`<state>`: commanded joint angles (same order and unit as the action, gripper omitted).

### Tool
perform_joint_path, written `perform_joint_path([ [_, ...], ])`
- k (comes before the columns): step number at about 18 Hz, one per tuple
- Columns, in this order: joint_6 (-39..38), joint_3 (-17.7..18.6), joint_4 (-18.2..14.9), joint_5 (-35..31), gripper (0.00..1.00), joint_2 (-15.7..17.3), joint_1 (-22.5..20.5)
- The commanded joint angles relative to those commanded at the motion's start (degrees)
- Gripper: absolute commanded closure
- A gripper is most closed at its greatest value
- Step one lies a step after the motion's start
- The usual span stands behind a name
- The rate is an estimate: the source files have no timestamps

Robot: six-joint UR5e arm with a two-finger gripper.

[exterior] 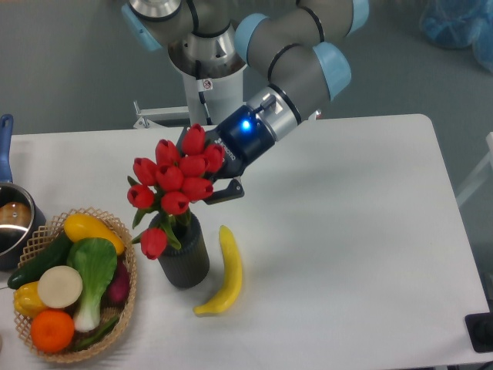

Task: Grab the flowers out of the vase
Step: 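Lift the tulip bunch up out of the vase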

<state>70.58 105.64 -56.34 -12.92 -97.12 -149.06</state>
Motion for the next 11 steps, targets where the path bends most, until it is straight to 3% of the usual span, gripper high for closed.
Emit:
perform_joint_path([
  [11, -4.75, -5.18, 0.0, 1.14, 0.68, 0.27, 0.26],
])
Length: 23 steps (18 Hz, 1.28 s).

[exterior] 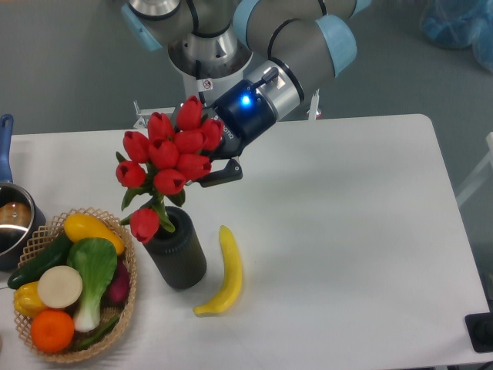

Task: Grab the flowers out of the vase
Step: 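Lift the tulip bunch up out of the vase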

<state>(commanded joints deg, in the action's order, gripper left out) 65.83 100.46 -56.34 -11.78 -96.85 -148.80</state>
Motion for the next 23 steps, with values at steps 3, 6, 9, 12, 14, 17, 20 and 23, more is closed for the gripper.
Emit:
perform_joint_path([
  [3, -0.96, -1.06, -0.09, 0.0, 0.68, -0.09, -0.17],
  [6, -3.16, -2.64, -0.09, 0.0, 0.68, -0.09, -0.61],
  [9, -3.25, -3.6, -0.09, -0.96, 0.68, 0.0, -2.19],
  [12, -4.48, -5.62, 0.09, -8.57, 0.67, -0.61, -3.77],
  [14, -4.66, -6.07, 0.09, -16.23, 0.67, -0.7, -4.39],
  [17, -3.35, -5.72, 0.09, -24.94, 0.67, -0.79, -5.53],
  [20, -1.76, -5.11, 0.09, -27.85, 0.67, -0.53, -5.62],
  [23, 0.08, -4.75, -0.35, -30.32, 0.68, -0.35, -5.71],
])
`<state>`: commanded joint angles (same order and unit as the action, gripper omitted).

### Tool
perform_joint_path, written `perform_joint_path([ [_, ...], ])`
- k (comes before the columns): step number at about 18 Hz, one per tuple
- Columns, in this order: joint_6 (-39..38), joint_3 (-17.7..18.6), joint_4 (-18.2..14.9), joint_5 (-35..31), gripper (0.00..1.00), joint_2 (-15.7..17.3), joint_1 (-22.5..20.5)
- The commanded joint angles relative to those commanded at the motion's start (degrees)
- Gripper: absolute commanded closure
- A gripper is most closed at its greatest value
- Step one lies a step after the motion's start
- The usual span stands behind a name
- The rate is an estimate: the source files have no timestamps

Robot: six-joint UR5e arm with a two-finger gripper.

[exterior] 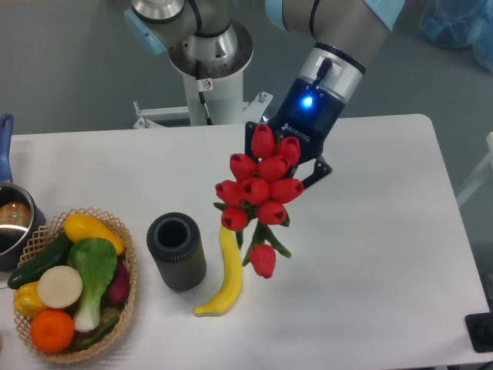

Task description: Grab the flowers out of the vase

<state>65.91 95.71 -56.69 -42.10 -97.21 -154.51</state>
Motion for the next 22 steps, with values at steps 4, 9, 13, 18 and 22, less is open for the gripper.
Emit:
perform_joint_path([
  [4, 1.06, 1.05, -0.09, -1.32, 0.65, 0.35, 0.09],
  [9, 1.15, 2.55, -0.09, -1.32, 0.65, 1.84, -0.09],
  [13, 1.15, 2.64, -0.09, -1.32, 0.65, 1.76, -0.18],
  [18, 1.15, 2.46, -0.09, -1.32, 0.65, 1.76, -0.26],
  [22, 1.15, 2.64, -0.09, -1.32, 0.65, 1.76, -0.62],
])
